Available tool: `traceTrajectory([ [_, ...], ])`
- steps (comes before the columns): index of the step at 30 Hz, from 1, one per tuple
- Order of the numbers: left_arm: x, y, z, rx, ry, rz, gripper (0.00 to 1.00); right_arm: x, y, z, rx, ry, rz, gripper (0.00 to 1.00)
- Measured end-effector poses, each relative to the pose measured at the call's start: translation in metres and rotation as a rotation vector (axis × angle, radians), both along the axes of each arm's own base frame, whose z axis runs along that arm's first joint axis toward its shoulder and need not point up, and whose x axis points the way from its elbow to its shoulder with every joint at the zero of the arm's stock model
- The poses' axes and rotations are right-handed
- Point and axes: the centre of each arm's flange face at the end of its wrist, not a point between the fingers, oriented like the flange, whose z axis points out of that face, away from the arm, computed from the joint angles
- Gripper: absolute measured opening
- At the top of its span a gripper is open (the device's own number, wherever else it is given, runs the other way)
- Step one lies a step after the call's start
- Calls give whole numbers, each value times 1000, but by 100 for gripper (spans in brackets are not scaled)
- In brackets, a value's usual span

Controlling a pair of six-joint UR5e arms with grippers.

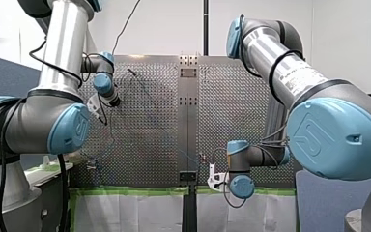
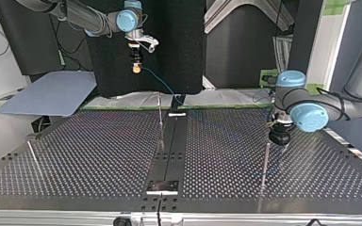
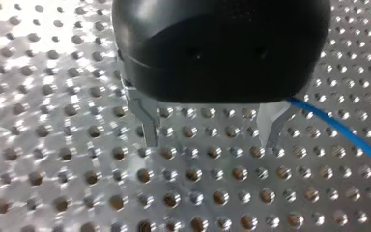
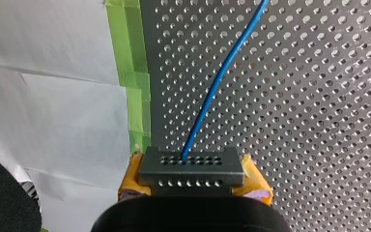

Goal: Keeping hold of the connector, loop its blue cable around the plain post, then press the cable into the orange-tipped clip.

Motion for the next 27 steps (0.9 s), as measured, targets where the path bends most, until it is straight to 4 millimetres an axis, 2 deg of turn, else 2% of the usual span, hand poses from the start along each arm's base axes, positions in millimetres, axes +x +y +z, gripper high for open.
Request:
traceTrajectory([
  [5,-8,5,7,4,-11,22,100,0,0,0,-1,-1,1,0],
  [14,-29,-3,14,10,-17,-14,100,0,0,0,1,-3,0,0],
  [20,-36,0,8,3,-17,-7,100,0,0,0,3,-5,0,0],
  [27,-48,-8,-1,-5,-1,-39,100,1,0,0,4,-9,4,0],
])
